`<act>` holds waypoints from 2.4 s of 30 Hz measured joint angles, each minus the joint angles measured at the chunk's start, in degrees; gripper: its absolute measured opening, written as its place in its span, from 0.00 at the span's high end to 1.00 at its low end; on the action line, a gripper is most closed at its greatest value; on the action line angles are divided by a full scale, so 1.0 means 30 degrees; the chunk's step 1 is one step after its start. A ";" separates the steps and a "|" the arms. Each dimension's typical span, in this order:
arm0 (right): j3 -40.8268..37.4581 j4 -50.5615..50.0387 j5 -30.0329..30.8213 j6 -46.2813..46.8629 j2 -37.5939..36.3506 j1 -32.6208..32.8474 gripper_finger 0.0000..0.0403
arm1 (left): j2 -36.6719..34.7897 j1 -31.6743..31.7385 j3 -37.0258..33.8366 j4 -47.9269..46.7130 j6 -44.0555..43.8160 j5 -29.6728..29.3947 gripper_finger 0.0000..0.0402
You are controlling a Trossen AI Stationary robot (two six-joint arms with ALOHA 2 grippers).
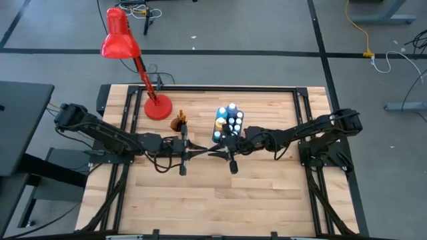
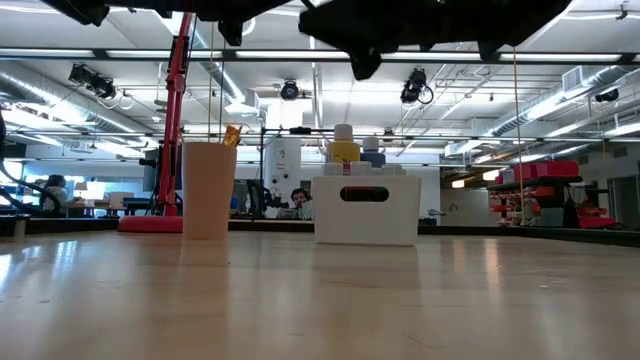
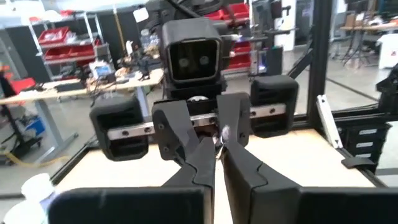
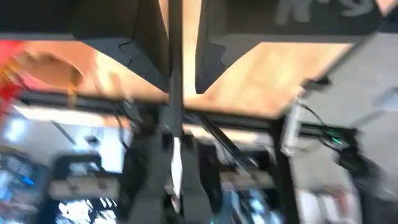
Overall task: Pick & Place Paint Supplies
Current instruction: Put the white paint brush into the orange cup, then return to Home Position
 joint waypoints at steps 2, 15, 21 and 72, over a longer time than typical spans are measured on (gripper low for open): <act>-0.0004 -0.0924 0.1154 -0.0131 -0.0091 -0.0066 0.80 | -0.0034 0.0007 0.0000 -0.0274 -0.0440 -0.0183 0.96; 0.0000 -0.4105 0.5747 -0.0640 -0.0358 -0.0233 0.63 | -0.2762 -0.0107 0.0011 -0.7106 -0.3065 -0.6769 0.96; -0.0007 -0.5552 0.7093 -0.1270 -0.0358 -0.0259 0.60 | -0.5533 -0.1138 -0.0003 -1.1569 -0.4860 -0.9307 0.95; -0.0007 -0.4795 0.6878 -0.1824 -0.0343 -0.0252 0.60 | -0.3908 0.2827 0.3052 -2.4193 -1.3974 -0.6573 0.77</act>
